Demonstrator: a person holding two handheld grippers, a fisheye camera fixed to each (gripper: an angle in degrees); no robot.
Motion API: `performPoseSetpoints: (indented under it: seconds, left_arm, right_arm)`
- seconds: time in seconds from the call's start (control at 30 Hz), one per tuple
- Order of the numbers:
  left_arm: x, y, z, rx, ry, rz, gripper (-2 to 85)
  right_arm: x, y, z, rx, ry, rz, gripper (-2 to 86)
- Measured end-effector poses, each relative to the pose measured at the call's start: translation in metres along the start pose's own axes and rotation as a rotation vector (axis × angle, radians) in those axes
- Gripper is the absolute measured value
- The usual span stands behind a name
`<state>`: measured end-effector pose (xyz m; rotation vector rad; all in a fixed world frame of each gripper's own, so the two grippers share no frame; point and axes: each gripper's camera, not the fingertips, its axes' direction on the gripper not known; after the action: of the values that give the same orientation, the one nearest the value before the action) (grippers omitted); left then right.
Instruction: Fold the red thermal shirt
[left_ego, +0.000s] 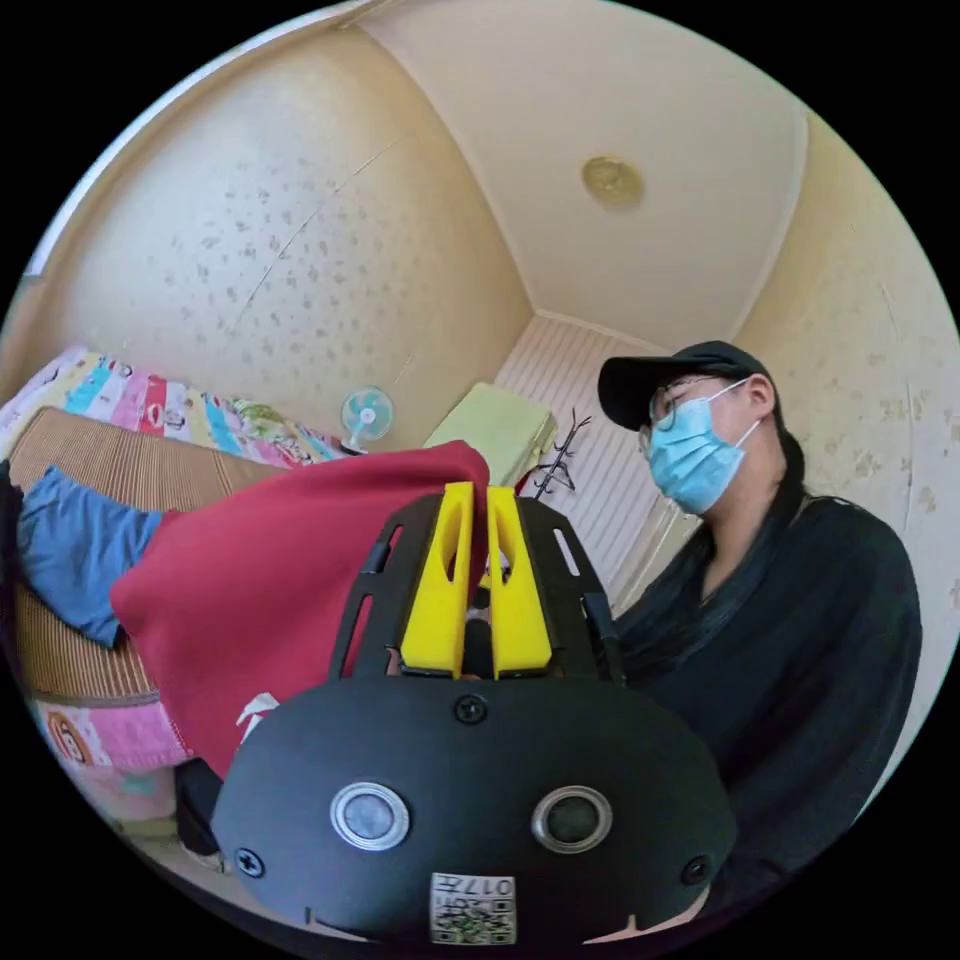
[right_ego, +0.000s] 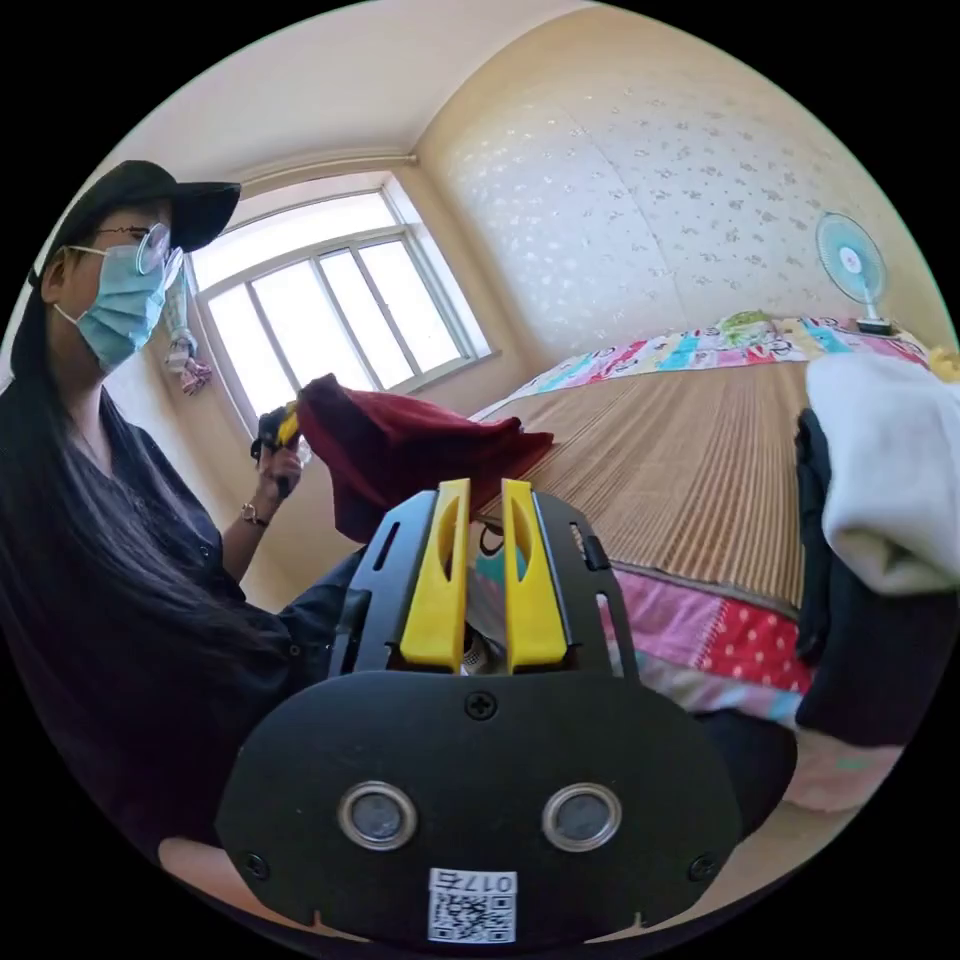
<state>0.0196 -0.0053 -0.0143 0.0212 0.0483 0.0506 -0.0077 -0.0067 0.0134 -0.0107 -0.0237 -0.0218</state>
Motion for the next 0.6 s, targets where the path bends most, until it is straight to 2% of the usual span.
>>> performPoseSetpoints:
  seconds: [0.13,0.2,0.3,0.37,0.43,0.53,0.6]
  left_arm:
    - [0.042,-0.003,-0.017,0.075,0.109,0.065,1.5]
    - [0.054,0.004,-0.018,0.091,0.179,0.040,1.5]
    - [0.059,0.018,-0.035,0.152,0.277,-0.014,1.4]
    - [0.059,0.027,-0.057,0.230,0.319,-0.061,1.4]
    - [0.063,0.032,-0.084,0.285,0.315,-0.079,1.3]
    - [0.081,0.026,-0.126,0.291,0.215,-0.048,1.0]
    - [0.099,0.013,-0.142,0.272,0.124,0.005,0.8]
  right_arm:
    - [-0.044,-0.038,0.079,-0.112,-0.106,-0.140,16.9]
    - [-0.081,-0.048,0.122,-0.173,-0.190,-0.266,18.1]
    - [-0.155,-0.042,0.203,-0.337,-0.206,-0.468,14.8]
    - [-0.188,-0.033,0.233,-0.371,-0.055,-0.536,8.4]
    - [-0.204,-0.037,0.220,-0.194,0.162,-0.491,4.8]
    - [-0.201,-0.078,0.152,0.041,0.219,-0.350,4.3]
    - [-0.219,-0.102,0.104,0.212,0.328,-0.370,4.1]
